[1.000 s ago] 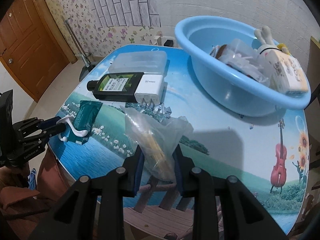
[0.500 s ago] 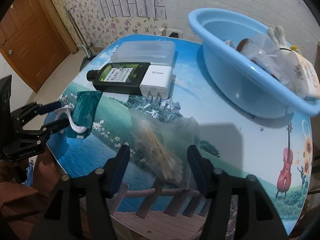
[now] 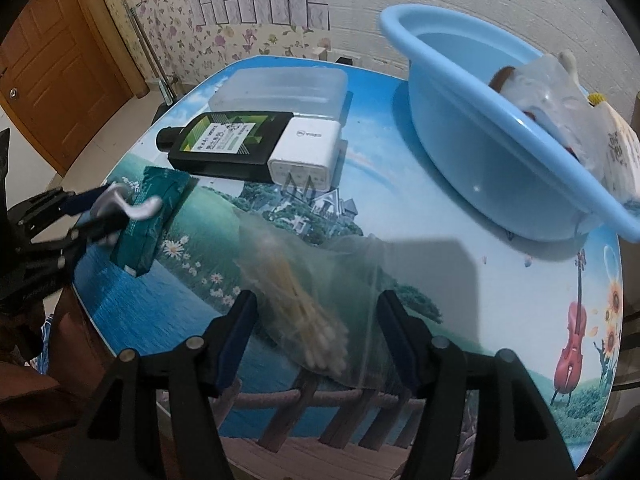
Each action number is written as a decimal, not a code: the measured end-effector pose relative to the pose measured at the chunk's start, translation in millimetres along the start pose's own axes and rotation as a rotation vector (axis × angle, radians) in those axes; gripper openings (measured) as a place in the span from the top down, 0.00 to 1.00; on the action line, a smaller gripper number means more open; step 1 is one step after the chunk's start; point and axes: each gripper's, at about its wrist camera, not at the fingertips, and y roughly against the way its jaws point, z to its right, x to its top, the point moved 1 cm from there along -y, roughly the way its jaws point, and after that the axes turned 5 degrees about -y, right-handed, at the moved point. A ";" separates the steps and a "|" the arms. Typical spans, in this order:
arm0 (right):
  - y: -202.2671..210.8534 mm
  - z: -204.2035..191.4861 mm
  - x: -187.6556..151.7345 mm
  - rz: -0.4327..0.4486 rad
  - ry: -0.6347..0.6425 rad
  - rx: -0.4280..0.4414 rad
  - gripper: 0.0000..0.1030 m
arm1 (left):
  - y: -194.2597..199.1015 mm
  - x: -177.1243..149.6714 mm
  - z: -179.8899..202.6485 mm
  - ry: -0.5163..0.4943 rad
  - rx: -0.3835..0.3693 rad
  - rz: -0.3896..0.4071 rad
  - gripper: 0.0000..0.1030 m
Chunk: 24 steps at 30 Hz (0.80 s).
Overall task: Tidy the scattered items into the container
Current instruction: 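Lift the hook and swab bag and carry both toward the basin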
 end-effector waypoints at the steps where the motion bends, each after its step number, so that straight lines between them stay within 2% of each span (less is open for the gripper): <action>1: 0.5 0.9 -0.6 0.001 -0.005 0.004 0.39 | 0.2 -0.2 -1.4 -0.002 0.001 0.000 0.82; 3: 1.3 2.3 -1.0 0.003 -0.013 0.009 0.40 | 0.6 -0.4 -5.1 0.012 -0.005 -0.001 0.87; 7: 4.2 5.8 -1.8 0.014 -0.036 0.027 0.63 | 2.6 -2.6 -9.3 0.034 -0.017 -0.004 0.89; 10: 10.5 9.3 -2.0 0.037 -0.047 0.049 0.71 | 6.0 -3.5 -9.3 0.046 -0.019 0.002 0.89; 14: 20.0 6.6 -1.4 0.069 -0.039 0.079 0.75 | 17.3 1.1 -9.3 0.053 -0.017 0.032 0.89; 20: 38.6 -0.3 -1.6 0.107 -0.021 0.145 0.76 | 37.7 17.4 -7.8 0.065 -0.013 0.079 0.89; 21: 46.6 -1.8 -0.8 0.128 -0.020 0.172 0.76 | 40.7 20.3 -7.2 0.072 -0.018 0.086 0.89; 24: 63.1 -7.6 3.9 0.179 0.014 0.179 0.76 | 47.8 29.0 -2.9 0.084 -0.027 0.102 0.89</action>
